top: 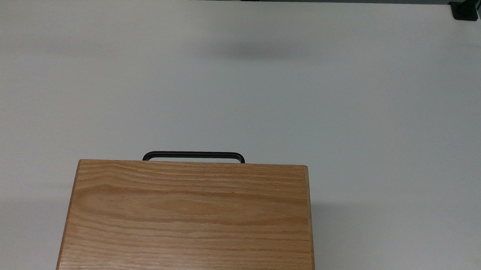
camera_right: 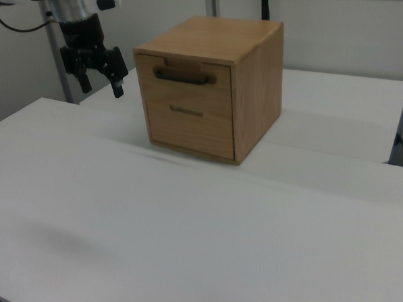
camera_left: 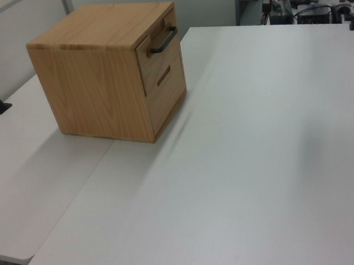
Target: Open the drawer by sliding it
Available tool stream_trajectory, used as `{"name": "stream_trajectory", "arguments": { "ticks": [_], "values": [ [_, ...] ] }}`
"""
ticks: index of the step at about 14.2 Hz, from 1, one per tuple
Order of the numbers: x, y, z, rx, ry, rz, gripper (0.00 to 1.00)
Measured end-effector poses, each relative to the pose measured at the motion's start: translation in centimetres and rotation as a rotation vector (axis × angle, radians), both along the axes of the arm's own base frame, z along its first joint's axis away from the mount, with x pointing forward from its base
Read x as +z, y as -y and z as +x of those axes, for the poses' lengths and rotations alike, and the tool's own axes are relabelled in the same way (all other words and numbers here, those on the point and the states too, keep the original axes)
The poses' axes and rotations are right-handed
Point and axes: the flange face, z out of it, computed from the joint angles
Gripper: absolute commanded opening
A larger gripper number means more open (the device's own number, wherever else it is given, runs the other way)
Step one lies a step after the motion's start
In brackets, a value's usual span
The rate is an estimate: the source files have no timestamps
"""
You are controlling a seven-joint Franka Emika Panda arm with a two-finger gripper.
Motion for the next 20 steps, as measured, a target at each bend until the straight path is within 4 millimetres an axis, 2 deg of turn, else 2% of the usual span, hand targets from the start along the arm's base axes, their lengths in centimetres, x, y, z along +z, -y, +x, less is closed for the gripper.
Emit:
{"name": "stream_trajectory", "arguments": {
  "ticks": [20],
  "values": [
    [-0.92,-0.71,0.38,0.012,-0.02,0.035,1.0]
  ]
}}
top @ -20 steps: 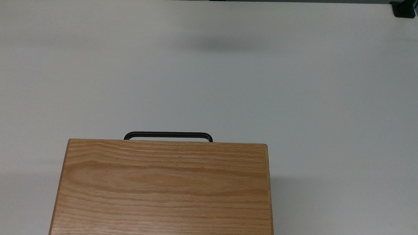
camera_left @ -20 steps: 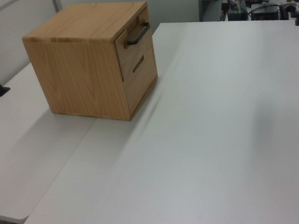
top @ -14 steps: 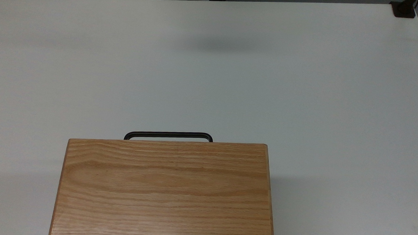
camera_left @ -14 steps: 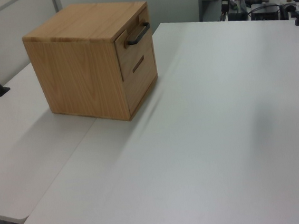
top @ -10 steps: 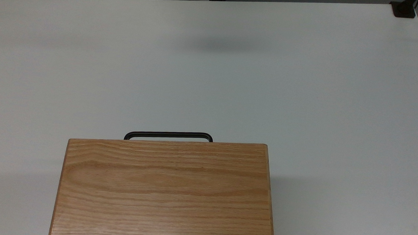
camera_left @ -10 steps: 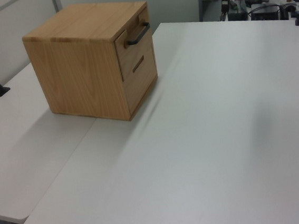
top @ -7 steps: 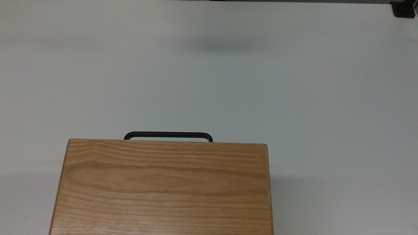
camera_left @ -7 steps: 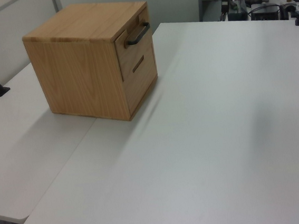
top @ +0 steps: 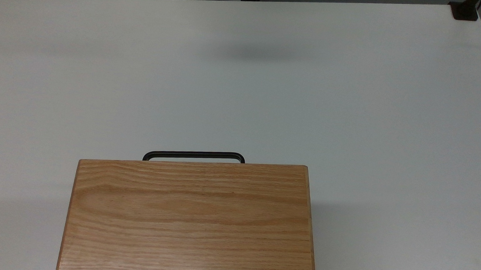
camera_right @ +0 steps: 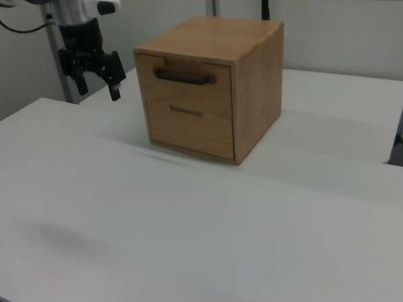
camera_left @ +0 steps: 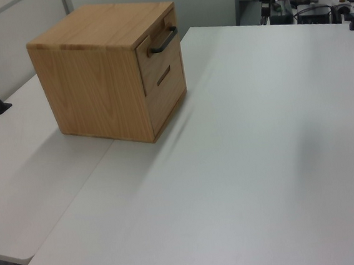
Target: Open the drawer by sliding it
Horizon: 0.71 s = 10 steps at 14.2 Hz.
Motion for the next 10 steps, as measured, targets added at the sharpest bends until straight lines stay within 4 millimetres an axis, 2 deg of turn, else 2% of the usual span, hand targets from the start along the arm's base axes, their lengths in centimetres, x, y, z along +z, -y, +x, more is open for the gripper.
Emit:
{"name": "stream_trajectory", "arguments": {
  "ticks": [3,7,10],
  "values": [
    [-0.3,-0.4,1.5,-0.069,0.065,0.032,1.0],
    [0.9,-0.9,4.7,-0.569,0.297,0.176,1.0],
    [0.0,-1.1,7.8,-0.898,0.417,0.327,0.98]
  ]
}}
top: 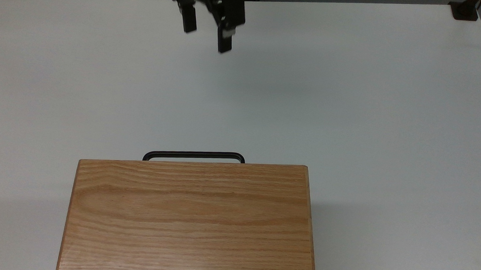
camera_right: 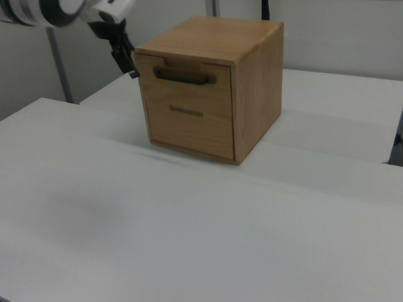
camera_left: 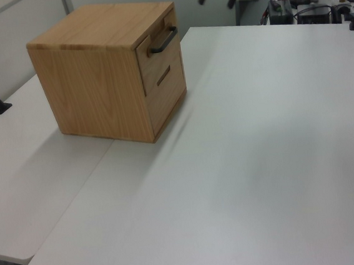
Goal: Open the drawer by sliding it
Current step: 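Move the gripper down toward the black drawer handle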
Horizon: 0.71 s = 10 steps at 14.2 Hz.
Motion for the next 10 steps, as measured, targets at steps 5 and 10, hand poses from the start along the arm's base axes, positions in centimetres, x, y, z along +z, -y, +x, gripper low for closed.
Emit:
{"name": "stream_trajectory", "arguments": {
  "ticks": [5,10],
  "values": [
    [-4.8,-0.2,4.7,-0.222,0.054,0.143,0.49],
    [-7.7,0.1,8.9,-0.29,0.168,0.218,0.48]
  ]
}}
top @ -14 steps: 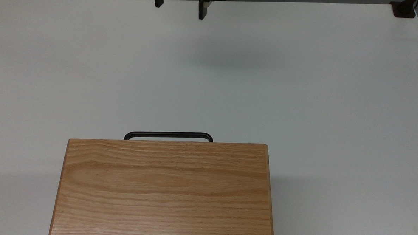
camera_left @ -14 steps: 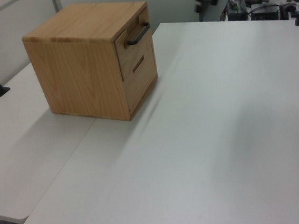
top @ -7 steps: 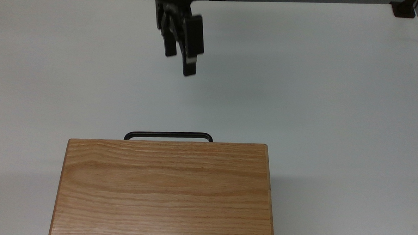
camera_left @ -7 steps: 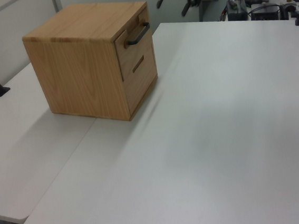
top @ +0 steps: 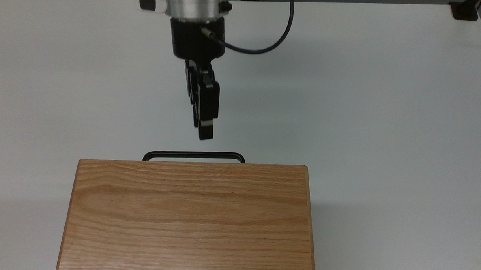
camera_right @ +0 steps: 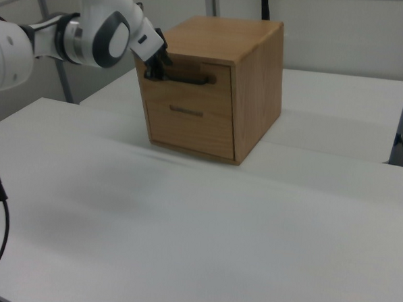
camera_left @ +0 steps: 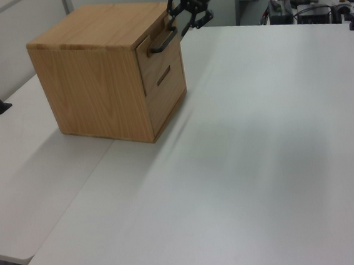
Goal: Open the drawer by sliding it
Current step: 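Move the gripper down toward the black drawer handle, then close the gripper on the black bar handle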
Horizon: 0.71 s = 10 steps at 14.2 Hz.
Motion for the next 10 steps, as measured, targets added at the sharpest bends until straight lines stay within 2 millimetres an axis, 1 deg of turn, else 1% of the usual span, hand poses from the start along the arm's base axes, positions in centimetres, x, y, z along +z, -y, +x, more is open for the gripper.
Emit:
{"name": "stream_trajectory", "arguments": {
  "ticks": [3,5,6,7,8,9,10],
  "values": [
    [-1.8,0.9,2.0,-0.017,0.021,0.006,0.48],
    [-2.7,1.2,2.7,-0.021,0.022,0.007,0.48],
    [-3.0,1.2,2.9,-0.021,0.023,0.008,0.45],
    [-3.2,1.2,3.0,-0.021,0.025,0.008,0.36],
    [-3.2,1.2,3.0,-0.021,0.025,0.008,0.09],
    [-3.2,1.2,3.0,-0.021,0.026,0.008,0.01],
    [-3.1,1.2,3.0,-0.021,0.026,0.008,0.0]
  ]
}}
